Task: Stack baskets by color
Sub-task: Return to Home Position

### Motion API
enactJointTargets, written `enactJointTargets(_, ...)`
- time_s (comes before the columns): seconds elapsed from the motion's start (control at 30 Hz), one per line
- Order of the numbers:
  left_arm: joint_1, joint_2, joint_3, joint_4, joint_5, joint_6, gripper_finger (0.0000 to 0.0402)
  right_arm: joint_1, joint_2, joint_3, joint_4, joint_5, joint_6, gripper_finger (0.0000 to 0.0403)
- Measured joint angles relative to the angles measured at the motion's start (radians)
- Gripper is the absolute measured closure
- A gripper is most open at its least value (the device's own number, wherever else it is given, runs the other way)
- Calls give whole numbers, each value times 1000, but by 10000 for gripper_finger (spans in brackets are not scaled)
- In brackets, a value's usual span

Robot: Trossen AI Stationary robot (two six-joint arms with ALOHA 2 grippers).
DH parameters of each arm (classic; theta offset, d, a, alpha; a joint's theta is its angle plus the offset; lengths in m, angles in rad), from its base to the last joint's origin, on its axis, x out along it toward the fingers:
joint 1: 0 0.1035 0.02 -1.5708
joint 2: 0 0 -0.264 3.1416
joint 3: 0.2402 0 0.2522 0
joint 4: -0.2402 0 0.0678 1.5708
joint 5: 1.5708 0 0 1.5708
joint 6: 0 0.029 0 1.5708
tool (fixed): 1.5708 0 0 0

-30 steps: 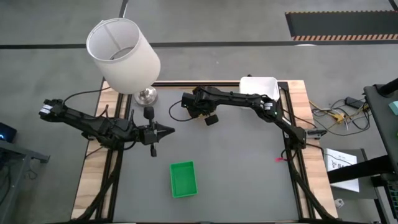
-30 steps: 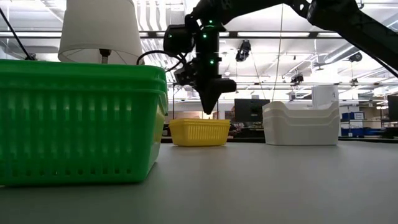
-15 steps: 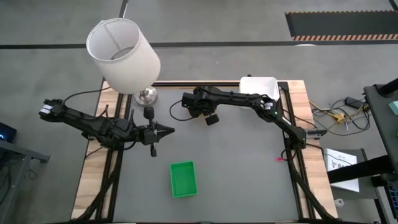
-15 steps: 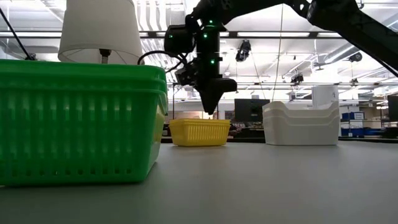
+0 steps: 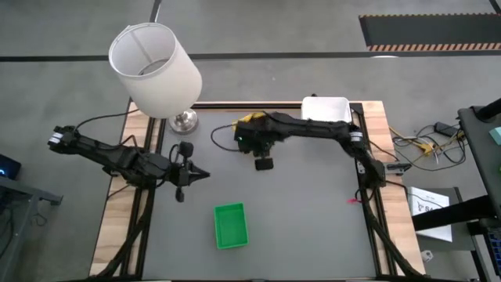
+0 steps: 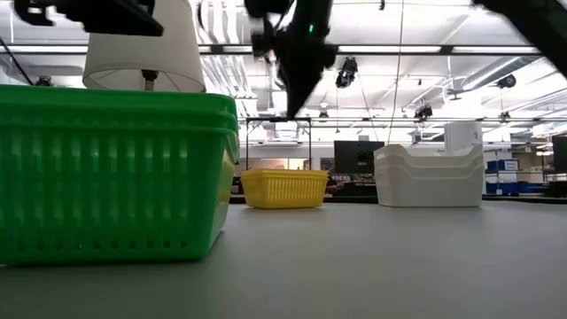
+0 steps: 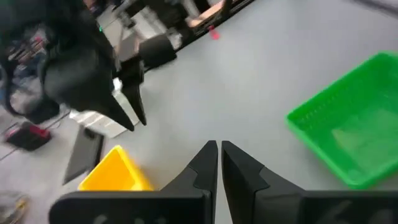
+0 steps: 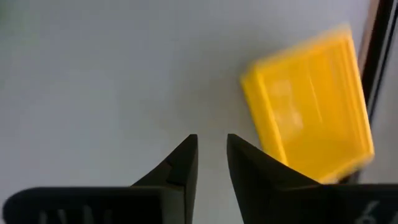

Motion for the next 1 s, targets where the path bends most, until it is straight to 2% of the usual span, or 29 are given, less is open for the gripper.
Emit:
enactJointTargets(0.1,-2,-71,-37,-15,37,-3,396,78,-118,-189,241,-31,5,336)
enactJointTargets(0.23,-1,-179,-94,19,47,-9,396,196,-287,-515,608,-51,20,350)
enactJointTargets(0.43,-1,-293,-183,81,51,-9,396,313,-557,-994,1090,-17,-3,366)
enactJointTargets(0.57,0,-377,-254,142,53,-10,396,322,-755,-1246,1266,-21,-3,378)
enactJointTargets(0.73,0,-476,-369,262,52,-11,396,308,-1003,-1511,1406,-20,-29,392)
enactJointTargets(0.9,2,-556,-541,512,34,22,396,195,-1234,-1680,1498,-28,-64,394)
enactJointTargets(1.0,2,-611,-606,574,-47,16,396,75,-1349,-1745,1444,-177,-64,394)
